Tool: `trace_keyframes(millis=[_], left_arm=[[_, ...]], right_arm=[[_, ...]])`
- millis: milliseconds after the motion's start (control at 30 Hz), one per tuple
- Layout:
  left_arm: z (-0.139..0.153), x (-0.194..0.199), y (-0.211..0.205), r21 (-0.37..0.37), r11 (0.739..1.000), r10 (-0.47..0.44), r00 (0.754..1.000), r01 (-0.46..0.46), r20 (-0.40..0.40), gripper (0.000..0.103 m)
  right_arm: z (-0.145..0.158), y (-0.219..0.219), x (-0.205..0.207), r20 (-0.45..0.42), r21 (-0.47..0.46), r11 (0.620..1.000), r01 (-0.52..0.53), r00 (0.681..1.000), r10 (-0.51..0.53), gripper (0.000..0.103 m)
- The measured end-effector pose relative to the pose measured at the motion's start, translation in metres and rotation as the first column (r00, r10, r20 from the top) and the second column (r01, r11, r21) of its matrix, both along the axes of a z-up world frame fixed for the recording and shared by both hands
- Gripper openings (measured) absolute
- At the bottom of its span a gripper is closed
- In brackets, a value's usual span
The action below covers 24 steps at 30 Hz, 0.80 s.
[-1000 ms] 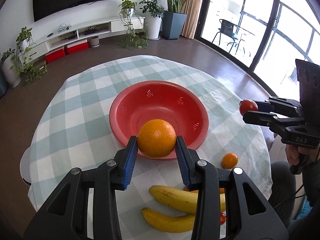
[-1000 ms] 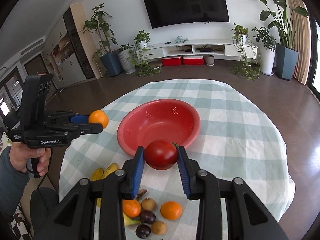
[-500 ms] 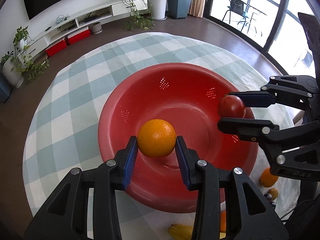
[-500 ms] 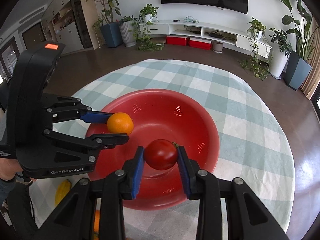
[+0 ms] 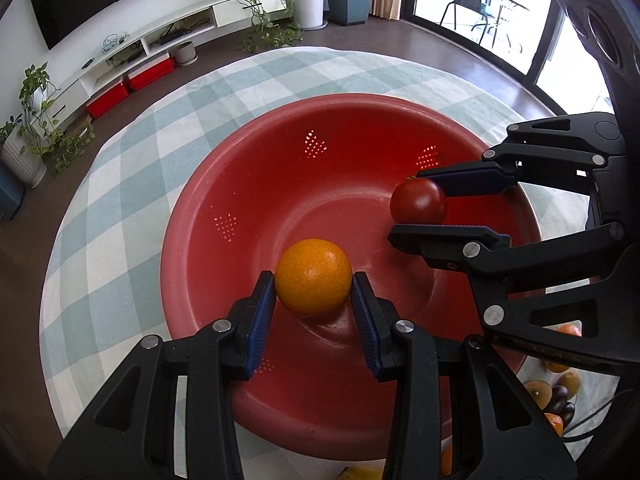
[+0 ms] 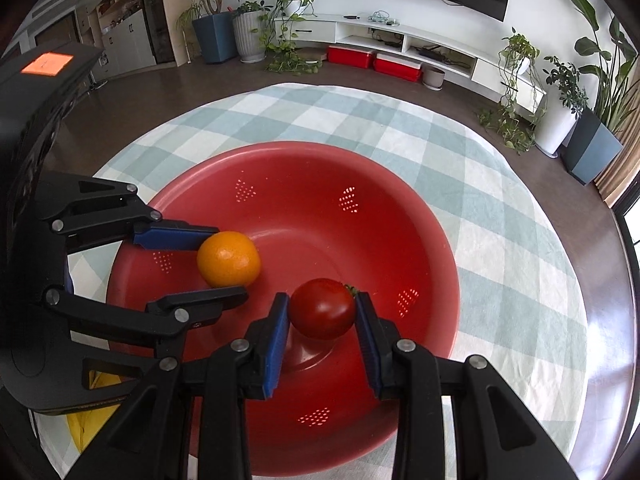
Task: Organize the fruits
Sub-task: 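Open both grippers to drop the orange and tomato into the bowl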
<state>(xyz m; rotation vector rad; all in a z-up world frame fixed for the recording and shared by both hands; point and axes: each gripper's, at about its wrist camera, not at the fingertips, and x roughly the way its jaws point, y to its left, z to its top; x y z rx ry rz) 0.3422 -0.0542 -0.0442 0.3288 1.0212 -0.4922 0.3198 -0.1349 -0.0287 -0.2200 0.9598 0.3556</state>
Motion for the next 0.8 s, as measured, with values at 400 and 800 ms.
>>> trace_keyframes(millis=[400, 800], left_arm=[[0.012, -0.008, 0.004, 0.031, 0.999, 0.015, 0.999, -0.017, 0.044, 0.044], [0.074, -0.104, 0.052, -0.114, 0.99, 0.101, 0.977, -0.081, 0.186, 0.074]], right_arm=[[0.01, -0.007, -0.005, 0.014, 0.035, 0.999, 0.032, 0.999, -0.033, 0.036], [0.072, -0.056, -0.114, 0.187, 0.258, 0.965, 0.049, 0.977, -0.099, 0.081]])
